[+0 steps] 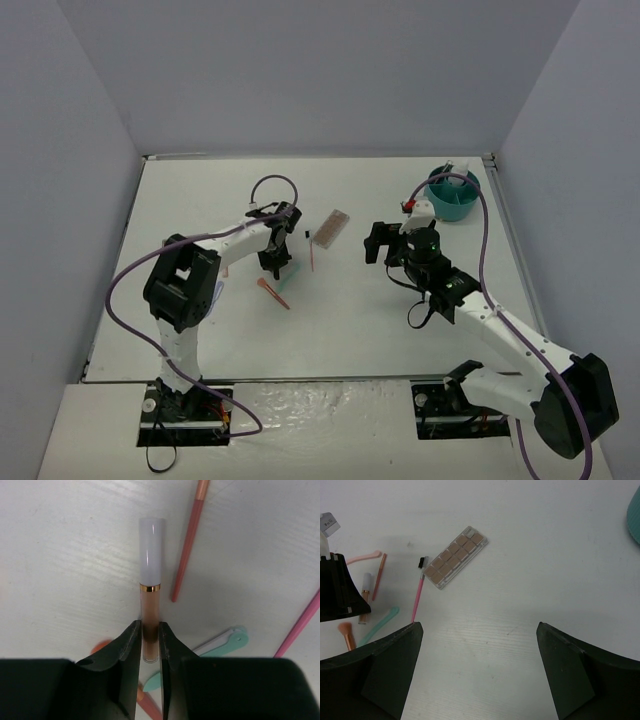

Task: Organize the makeup

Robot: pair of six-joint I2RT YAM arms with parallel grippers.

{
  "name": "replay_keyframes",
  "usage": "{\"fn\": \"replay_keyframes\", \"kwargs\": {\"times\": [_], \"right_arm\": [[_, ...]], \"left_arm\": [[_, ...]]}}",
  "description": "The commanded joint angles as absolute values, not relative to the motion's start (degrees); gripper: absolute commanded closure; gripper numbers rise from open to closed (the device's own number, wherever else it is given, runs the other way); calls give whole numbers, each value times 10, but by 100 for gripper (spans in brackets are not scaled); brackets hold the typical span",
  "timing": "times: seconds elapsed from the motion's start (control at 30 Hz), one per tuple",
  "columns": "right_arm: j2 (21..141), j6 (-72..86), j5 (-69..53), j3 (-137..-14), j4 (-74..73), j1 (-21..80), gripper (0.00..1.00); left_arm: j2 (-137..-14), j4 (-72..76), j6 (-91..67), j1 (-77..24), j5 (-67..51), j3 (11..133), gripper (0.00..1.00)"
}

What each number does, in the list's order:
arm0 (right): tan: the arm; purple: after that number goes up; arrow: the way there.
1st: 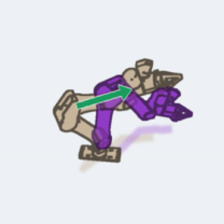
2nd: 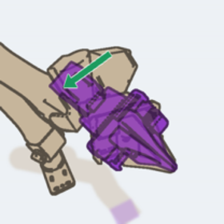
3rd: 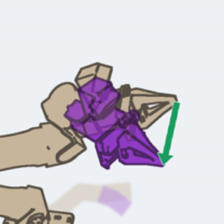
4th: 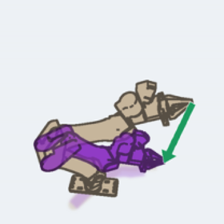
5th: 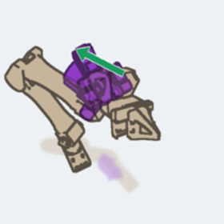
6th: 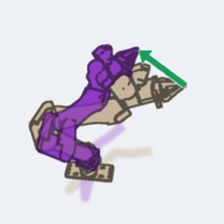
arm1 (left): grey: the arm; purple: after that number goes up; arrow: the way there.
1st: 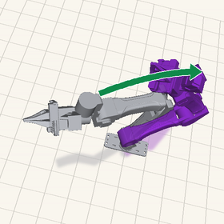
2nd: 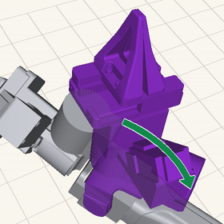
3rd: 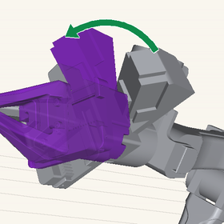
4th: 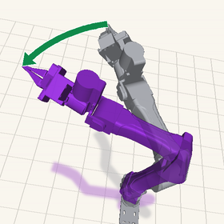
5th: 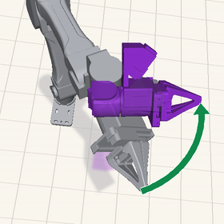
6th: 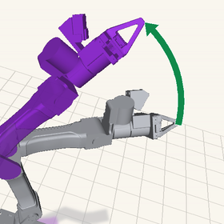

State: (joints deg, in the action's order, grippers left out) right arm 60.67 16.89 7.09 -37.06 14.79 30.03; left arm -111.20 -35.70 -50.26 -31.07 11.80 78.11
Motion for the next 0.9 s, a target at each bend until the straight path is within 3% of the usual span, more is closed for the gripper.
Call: {"fn": "replay_keyframes", "kwargs": {"times": [0.0, 0.23, 0.5, 0.87], "right_arm": [[589, 178, 56, -390, 179, 298, 5], [591, 179, -30, -448, 158, 296, 5], [650, 215, -214, -551, 156, 294, 5], [736, 294, -364, -616, 239, 297, 10]], "left_arm": [[-1028, -382, -499, -312, 155, 781, 100], [-870, -277, -354, -332, 144, 718, 100], [-699, -75, -148, -351, -28, 603, 100], [-654, 28, -84, -379, -149, 592, 100]]}}
